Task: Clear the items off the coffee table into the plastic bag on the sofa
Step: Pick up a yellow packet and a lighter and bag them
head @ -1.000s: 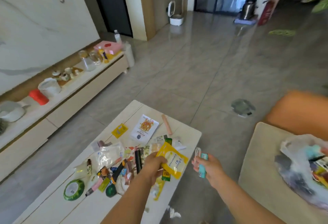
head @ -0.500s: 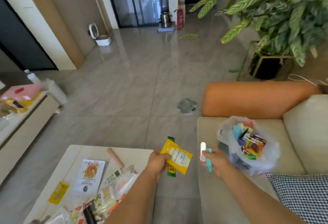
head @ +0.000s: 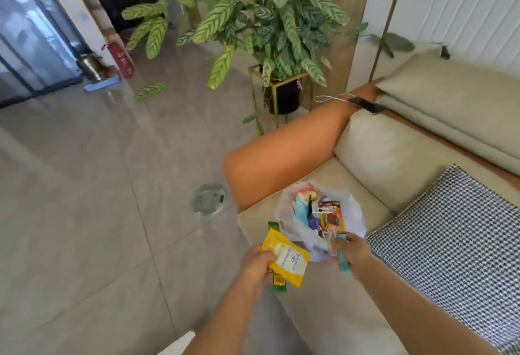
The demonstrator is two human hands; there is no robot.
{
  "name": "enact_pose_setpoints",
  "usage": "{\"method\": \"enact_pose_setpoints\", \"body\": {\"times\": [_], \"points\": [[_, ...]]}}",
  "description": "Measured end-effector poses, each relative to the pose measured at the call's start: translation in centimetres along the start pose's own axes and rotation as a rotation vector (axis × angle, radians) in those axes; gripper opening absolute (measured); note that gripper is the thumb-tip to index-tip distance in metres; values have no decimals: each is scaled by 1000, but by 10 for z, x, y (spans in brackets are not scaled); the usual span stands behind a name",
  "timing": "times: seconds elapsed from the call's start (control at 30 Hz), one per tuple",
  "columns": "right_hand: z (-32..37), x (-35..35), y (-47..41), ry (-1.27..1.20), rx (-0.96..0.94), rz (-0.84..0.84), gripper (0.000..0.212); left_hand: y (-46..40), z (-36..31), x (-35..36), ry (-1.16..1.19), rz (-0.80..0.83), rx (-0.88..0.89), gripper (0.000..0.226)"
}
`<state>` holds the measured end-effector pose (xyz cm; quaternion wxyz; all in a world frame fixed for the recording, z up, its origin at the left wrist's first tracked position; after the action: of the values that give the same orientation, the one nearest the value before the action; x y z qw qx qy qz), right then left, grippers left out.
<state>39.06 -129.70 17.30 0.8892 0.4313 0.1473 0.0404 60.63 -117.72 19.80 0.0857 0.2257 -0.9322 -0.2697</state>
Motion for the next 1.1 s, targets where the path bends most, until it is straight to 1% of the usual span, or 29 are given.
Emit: {"method": "enact_pose_setpoints", "body": {"times": [0.17,0.23,0.33,0.47,0.57,0.63,0.7,0.77,0.87,0.9,1.0,1.1], "points": [[11,-27,-17,-102,63,-107,9,-48,-4,35,-29,74,-56,19],[18,-33,-35,-142,76,-123,10,-66,-10,52,-32,93,-64,17],[31,-34,-68,-163,93,-129,18,-100,-19,73,-63,85,-71,16],[46,-31,-120,-82,128,-128,16,-151,-18,94,-134,5,-102,13],[55,-25,-158,89,120,-132,20,-190,-11,111,-231,-20,-120,21],[56,-15,-182,173,123,-104,18,-213,-3,121,-267,-35,-144,18],[54,-6,-204,229,136,-82,11,-238,9,129,-281,-54,-150,23],[51,0,-223,267,144,-60,7,-260,21,140,-304,-40,-144,29],[48,8,-250,301,151,-31,12,-297,43,152,-331,-36,-155,41],[48,9,-258,311,157,-28,13,-305,47,156,-320,-38,-163,40],[48,15,-278,301,169,-16,18,-319,53,163,-294,-55,-166,18],[37,20,-289,316,176,14,22,-318,61,157,-400,-56,-141,11]]}}
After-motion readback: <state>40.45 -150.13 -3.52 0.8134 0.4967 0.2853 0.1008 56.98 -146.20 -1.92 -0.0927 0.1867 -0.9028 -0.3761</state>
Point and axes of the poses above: each hand's wrist, its own y-axis away from the middle knuckle, its own x-axis out of the palm, z = x × y, the point moved 10 cm from there along -y, towards the middle knuckle, and after that the axes turned 12 degrees about x, right-handed, at the moved point
